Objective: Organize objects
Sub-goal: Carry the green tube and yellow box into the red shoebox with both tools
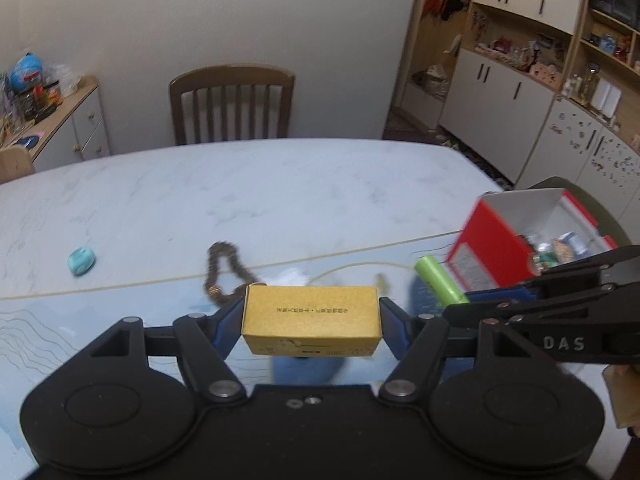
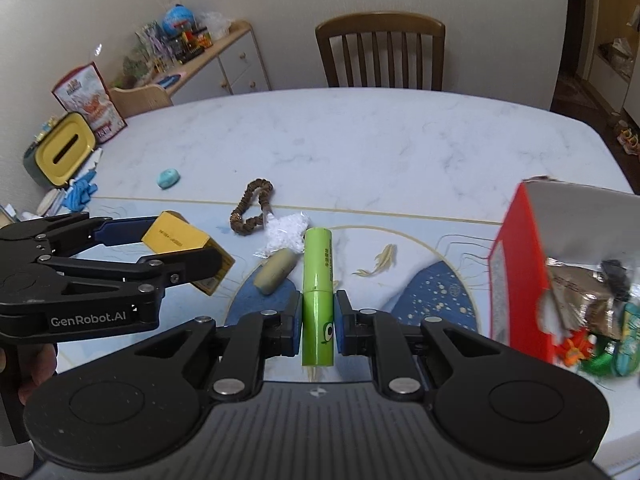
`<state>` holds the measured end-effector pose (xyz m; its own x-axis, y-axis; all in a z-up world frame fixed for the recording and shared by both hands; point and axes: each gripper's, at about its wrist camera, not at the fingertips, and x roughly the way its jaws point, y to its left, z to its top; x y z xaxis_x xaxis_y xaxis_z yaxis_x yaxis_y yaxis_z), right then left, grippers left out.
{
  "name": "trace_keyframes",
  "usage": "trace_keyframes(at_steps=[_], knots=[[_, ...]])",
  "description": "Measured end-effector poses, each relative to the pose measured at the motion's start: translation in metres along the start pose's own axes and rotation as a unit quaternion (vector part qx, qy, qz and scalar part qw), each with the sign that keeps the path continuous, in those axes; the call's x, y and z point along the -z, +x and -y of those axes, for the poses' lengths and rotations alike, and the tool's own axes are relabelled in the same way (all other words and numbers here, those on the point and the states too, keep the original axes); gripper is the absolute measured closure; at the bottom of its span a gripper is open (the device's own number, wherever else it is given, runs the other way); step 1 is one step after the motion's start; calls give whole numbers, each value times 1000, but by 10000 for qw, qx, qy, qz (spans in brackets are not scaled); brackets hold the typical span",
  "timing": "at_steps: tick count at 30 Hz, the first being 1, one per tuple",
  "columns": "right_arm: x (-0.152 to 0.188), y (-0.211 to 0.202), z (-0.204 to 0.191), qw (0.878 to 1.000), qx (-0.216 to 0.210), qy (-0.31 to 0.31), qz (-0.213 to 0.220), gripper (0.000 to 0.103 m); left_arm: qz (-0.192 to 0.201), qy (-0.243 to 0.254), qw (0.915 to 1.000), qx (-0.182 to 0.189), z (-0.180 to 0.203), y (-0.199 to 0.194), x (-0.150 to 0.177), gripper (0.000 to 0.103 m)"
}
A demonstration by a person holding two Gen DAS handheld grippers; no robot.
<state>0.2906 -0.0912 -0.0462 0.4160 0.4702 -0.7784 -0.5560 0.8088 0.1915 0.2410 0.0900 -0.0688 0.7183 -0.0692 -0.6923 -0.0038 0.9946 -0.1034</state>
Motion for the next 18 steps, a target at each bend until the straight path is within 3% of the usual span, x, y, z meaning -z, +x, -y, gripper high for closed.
trace_keyframes(at_steps=[9,18], knots=[[11,-56,29,9998,3,13,178,88,104,163,9995,251,58,-22,-10,34],[27,-103,90,9990,134,155,404,88,160,408,9979,467,127,-21,-18,34]])
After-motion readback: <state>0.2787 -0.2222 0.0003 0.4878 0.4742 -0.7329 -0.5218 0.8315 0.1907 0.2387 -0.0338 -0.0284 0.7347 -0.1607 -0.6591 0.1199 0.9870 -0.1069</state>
